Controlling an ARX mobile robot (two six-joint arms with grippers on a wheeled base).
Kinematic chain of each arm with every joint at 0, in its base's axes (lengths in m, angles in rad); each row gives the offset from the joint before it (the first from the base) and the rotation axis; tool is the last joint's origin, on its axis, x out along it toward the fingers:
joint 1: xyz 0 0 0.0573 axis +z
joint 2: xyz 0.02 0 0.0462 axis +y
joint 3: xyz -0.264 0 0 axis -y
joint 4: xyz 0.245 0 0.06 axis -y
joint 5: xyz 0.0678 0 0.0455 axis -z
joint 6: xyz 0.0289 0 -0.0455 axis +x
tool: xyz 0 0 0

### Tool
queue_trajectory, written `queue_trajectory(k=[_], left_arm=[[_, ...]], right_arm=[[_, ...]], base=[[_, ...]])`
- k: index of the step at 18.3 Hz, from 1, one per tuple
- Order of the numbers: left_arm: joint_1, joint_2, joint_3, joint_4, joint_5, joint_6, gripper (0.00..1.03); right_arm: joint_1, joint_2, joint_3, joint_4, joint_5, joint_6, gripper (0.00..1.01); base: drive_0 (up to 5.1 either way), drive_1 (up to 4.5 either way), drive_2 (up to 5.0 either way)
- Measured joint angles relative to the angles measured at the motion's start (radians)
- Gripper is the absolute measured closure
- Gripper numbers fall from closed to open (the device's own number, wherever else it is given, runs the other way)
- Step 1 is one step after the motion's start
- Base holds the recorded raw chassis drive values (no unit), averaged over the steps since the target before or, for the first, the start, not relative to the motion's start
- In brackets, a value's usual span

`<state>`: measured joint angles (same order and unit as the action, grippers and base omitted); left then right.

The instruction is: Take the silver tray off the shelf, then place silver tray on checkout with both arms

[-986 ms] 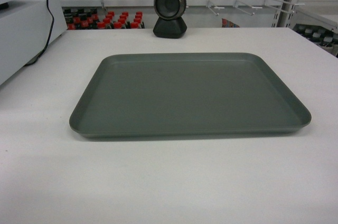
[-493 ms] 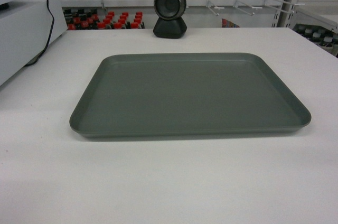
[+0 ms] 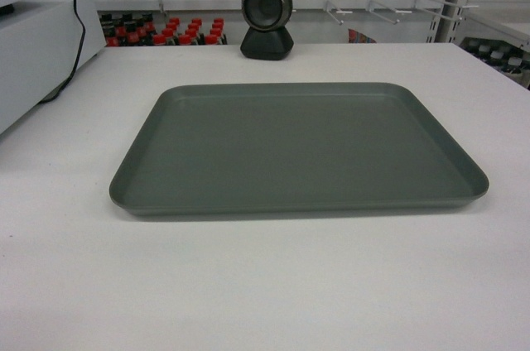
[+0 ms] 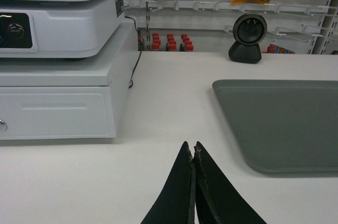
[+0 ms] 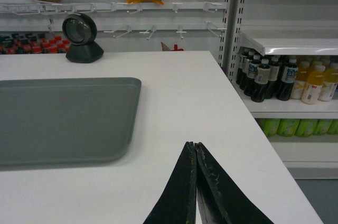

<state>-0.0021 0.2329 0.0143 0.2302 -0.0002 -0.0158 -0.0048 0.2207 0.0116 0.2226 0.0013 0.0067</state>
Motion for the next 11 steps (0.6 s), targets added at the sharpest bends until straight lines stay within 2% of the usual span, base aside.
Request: queue_trajectory(k=[5,6,7,8,10,11], left_arm=[[0.000,-0.051,0.000,-0.051,0.000,0.000,1.02],[0.000,-0.061,0.000,-0.058,0.000,0.000,1.02],[0.000,-0.127,0.001,-0.159,-0.001,0.000,1.02],[0.000,-0.187,0.000,-0.239,0.000,0.000,1.02],[0.000,-0.225,0.003,-0.215,0.001,0.001,1.02],[0.000,-0.225,0.000,-0.242,0.001,0.001,1.02]], right_arm=[[0.000,-0.048,0.000,-0.050,0.000,0.000,0.99],[0.000,-0.075,0.001,-0.090,0.000,0.000,0.99],[0.000,-0.171,0.001,-0.225,-0.004,0.000,0.99],[0.000,-0.215,0.001,-0.225,-0.002,0.000,0.99],[0.000,-0.217,0.003,-0.221,-0.001,0.000,0.99],[0.000,-0.216,0.000,-0.231,-0.001,0.000,0.99]], base=[[0.0,0.00,0.0],[0.0,0.00,0.0],[0.0,0.00,0.0],[0.0,0.00,0.0],[0.0,0.00,0.0],[0.0,0.00,0.0]])
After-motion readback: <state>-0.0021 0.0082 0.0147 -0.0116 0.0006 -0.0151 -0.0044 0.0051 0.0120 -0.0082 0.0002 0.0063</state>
